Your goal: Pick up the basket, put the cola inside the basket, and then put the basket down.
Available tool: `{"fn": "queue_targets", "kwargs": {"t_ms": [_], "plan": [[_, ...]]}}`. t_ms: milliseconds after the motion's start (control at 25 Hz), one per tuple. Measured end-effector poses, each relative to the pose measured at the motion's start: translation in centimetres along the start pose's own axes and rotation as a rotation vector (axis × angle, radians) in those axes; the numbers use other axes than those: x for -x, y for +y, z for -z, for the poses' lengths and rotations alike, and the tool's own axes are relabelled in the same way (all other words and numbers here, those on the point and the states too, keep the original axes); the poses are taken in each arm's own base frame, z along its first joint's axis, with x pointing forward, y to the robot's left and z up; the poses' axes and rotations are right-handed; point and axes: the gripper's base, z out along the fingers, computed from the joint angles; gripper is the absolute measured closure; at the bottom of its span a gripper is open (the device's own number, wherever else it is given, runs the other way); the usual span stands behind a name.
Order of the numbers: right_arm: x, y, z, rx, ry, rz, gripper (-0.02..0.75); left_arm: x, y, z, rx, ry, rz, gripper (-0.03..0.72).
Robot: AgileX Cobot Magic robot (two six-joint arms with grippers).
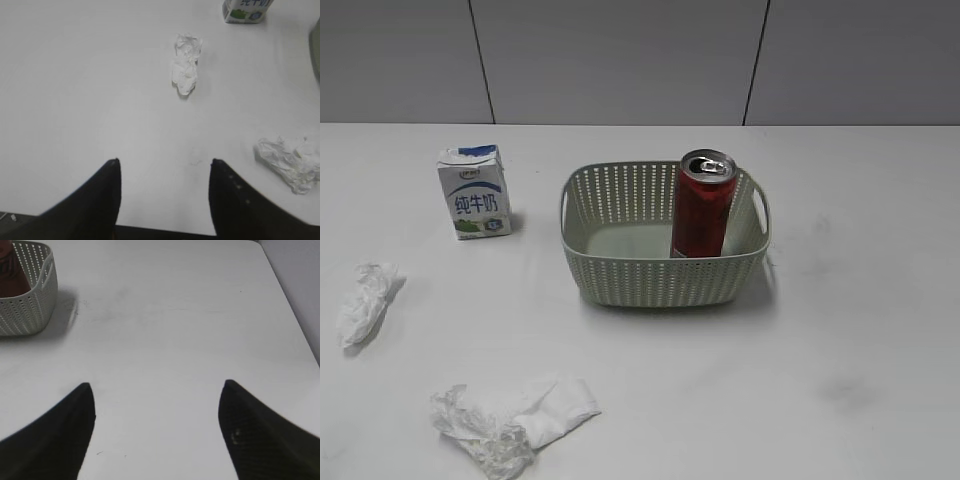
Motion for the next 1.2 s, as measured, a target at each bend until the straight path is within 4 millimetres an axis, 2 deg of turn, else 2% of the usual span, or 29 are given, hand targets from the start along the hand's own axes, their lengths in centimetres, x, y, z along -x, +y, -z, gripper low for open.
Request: {"fn": "queue_targets", "kwargs": {"t_ms": [240, 400, 720, 1000, 1200], "plan": [[0.0, 0.0, 0.0, 0.0, 0.0, 0.0, 0.153, -2.2, 0.3, 0.5, -0.037, -0.092, -0.066, 0.31], [0.0, 0.0, 0.0, 0.0, 0.0, 0.0, 0.153, -2.5, 0.4, 0.6, -0.04, -0.147, -0.075, 0.327], [0.0, 0.0, 0.0, 0.0, 0.0, 0.0, 0.155, -2.5, 0.3, 0.5, -0.052, -0.153, -0.087, 0.209], [0.0, 0.0, 0.0, 0.0, 0.0, 0.008, 0.155, -3.7, 0.2, 1.6, -0.095, -0.263, -0.117, 0.196], [0.0, 0.0, 0.0, 0.0, -0.001, 0.01, 0.155, -3.8, 0.2, 1.8, -0.099, -0.277, -0.118, 0.195]]}}
